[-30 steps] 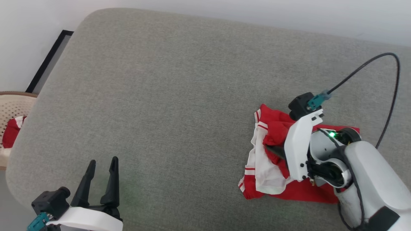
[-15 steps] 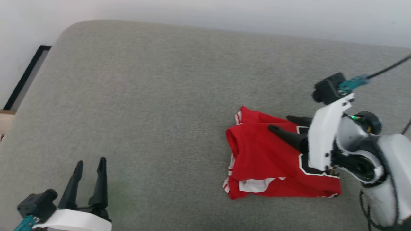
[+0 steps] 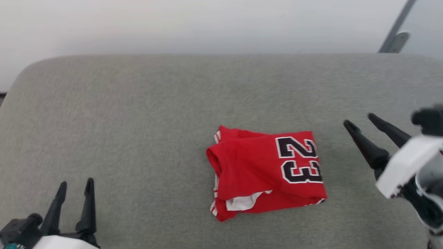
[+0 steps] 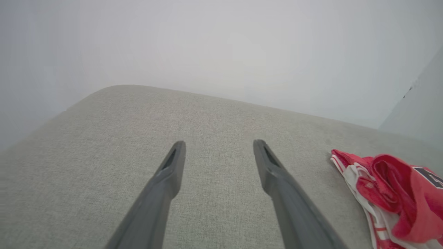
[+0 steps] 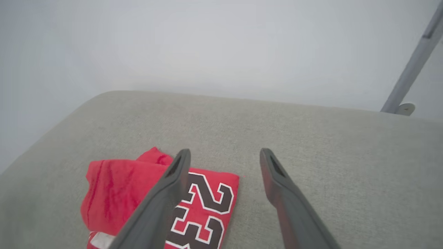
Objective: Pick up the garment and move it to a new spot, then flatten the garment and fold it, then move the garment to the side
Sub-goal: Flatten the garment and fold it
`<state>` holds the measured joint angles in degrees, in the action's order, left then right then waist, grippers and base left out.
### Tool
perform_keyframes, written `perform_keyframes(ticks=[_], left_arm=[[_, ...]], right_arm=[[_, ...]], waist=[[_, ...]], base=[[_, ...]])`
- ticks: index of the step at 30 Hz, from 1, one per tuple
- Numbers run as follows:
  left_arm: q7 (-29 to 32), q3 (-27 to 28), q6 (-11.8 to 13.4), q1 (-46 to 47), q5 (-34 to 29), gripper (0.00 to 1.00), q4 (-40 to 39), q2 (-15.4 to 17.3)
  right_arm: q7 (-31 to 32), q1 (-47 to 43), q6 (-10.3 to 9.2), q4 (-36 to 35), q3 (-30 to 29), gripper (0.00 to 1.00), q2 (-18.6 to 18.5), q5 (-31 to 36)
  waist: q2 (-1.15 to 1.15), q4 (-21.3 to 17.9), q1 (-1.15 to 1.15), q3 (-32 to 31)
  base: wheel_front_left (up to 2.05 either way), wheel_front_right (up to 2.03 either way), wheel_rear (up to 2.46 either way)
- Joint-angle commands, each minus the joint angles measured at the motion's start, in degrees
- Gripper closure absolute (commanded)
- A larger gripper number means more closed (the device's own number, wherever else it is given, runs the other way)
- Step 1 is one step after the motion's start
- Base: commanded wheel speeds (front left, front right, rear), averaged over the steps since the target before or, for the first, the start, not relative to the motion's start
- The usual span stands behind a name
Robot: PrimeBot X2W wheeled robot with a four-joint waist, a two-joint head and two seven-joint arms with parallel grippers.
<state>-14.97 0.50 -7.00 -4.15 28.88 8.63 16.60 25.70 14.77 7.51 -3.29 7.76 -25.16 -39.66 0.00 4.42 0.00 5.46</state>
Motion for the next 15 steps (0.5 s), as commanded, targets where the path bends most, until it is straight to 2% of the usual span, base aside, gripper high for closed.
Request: perform_keyframes(ticks=[1, 8, 15], left_arm=[[-0.3, 0.5, 0.1, -0.9, -0.4, 0.0, -0.5, 0.3], [-0.3, 3.3, 0.1, -4.8, -5.0, 0.0, -2.6, 0.1], [-0.3, 4.1, -0.4, -7.7, -7.0, 0.0, -3.8, 0.4]], right_arm=[[-2.4, -1.4, -0.05, 0.4, -0.4, 0.0, 0.0, 0.7], [-18.3, -9.0, -0.04, 5.2, -1.1, 0.0, -0.4, 3.6], [-31.1, -14.3, -0.05, 11.2, -1.3, 0.0, -0.7, 6.0]], waist=[[0.0, -1.8, 0.0, -1.9], [0.0, -4.0, 0.0, -5.6], [0.0, -4.0, 0.0, -7.8]], base=[[0.0, 0.0, 0.0], [0.0, 0.0, 0.0], [0.0, 0.0, 0.0]])
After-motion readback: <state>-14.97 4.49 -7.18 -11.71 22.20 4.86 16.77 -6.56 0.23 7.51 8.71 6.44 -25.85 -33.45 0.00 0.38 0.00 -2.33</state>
